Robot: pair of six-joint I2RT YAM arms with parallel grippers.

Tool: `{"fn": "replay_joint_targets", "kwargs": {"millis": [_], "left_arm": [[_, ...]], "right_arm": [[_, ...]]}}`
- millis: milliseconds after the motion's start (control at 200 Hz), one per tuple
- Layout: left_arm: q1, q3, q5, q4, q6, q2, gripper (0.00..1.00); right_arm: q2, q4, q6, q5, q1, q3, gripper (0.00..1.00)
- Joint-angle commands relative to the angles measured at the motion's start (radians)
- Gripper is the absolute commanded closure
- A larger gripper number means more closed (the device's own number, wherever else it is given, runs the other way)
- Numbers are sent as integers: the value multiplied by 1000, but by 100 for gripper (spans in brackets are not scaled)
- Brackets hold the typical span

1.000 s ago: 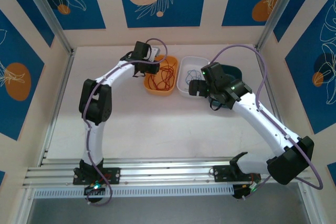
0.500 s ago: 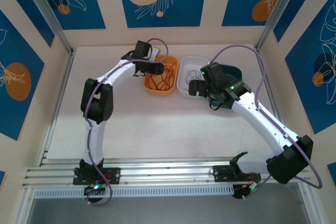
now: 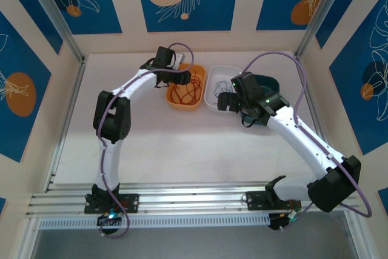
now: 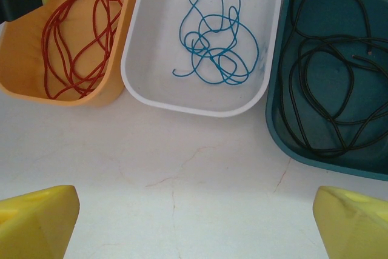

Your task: Untangle the cables

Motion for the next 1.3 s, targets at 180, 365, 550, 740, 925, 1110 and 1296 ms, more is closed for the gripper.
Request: {"fn": "replay_joint_targets", "kwargs": {"millis": [180, 365, 550, 740, 925, 1110, 1296], "left_arm": [[-20, -83, -23, 66, -42, -151, 23], [-21, -211, -62, 123, -66, -308, 9], [-20, -403, -158, 182, -67, -517, 0], [-20, -648, -298, 244, -66, -761, 0], [-19, -875, -438, 262, -42, -1001, 0], [-17, -1090, -549, 279, -6, -1226, 0], [-14, -1235, -692, 218, -26, -1390, 0]], "right_arm": [[-7, -1, 7, 11, -5, -1, 1], [-23, 7, 6, 27, -11, -11, 1], [-84, 44, 9, 71, -21, -57, 1], [-169, 99, 3, 104, -49, -136, 1], [-234, 157, -13, 121, -88, -234, 1], [-256, 196, -34, 131, -126, -304, 1], [-312, 265, -26, 103, -166, -406, 1]]}}
